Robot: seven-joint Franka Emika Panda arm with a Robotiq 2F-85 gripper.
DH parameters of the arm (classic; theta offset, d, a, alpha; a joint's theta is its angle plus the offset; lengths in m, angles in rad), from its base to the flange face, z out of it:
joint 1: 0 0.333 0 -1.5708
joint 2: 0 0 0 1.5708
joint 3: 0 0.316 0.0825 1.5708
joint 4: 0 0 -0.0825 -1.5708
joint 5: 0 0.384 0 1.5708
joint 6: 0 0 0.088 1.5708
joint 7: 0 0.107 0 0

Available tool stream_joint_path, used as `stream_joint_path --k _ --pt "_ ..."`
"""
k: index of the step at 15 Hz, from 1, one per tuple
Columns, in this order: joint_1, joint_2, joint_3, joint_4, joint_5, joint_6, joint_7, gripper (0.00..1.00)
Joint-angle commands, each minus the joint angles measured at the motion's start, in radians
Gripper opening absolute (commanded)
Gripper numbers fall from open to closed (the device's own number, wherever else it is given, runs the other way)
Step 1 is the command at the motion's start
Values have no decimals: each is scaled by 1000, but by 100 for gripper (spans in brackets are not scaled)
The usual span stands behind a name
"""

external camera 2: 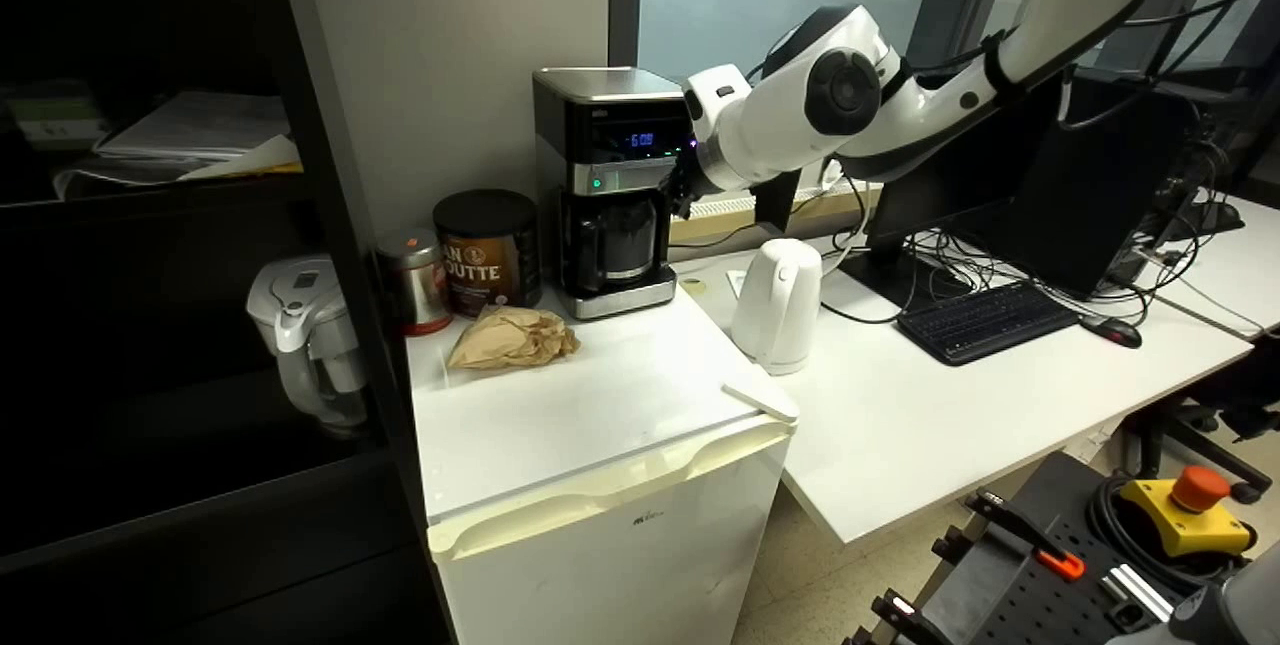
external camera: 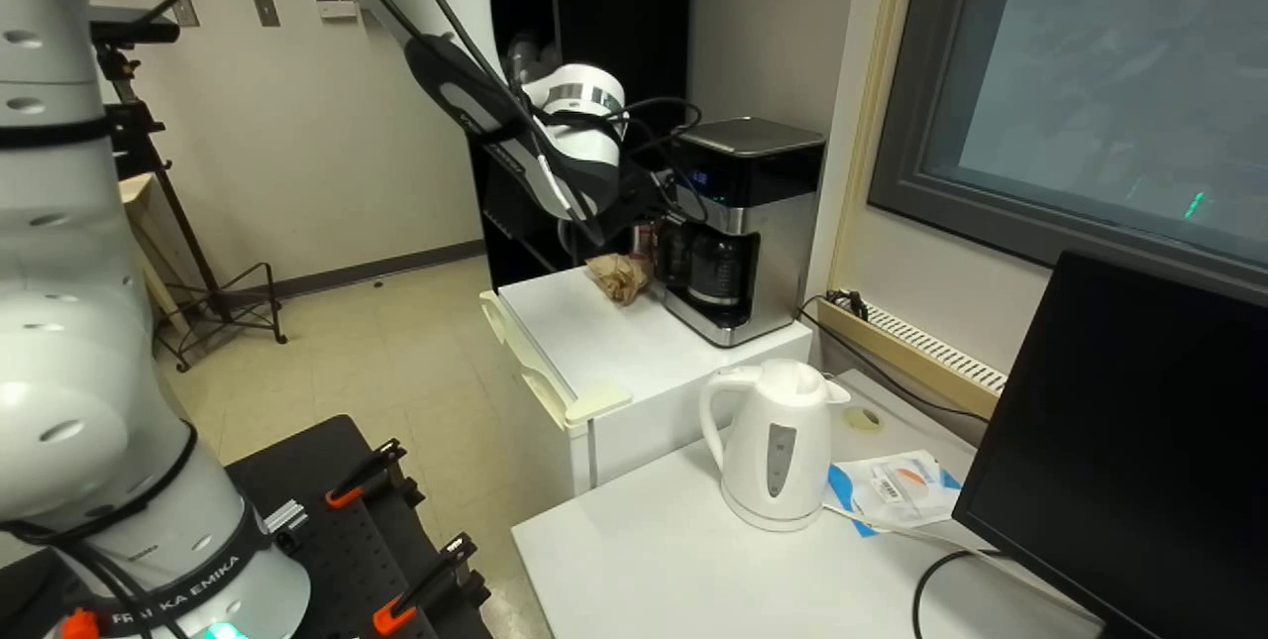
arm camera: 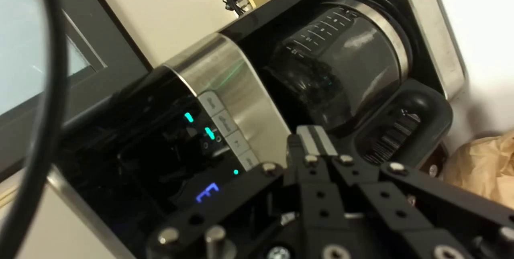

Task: Press a button on the coffeemaker.

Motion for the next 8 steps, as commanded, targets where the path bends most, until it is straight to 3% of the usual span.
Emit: stream_joint_path --k 1,8 --pt "5 -95 19 -102 -87 -6 43 0" --pt "12 -236 53 -264 -194 -25 79 0"
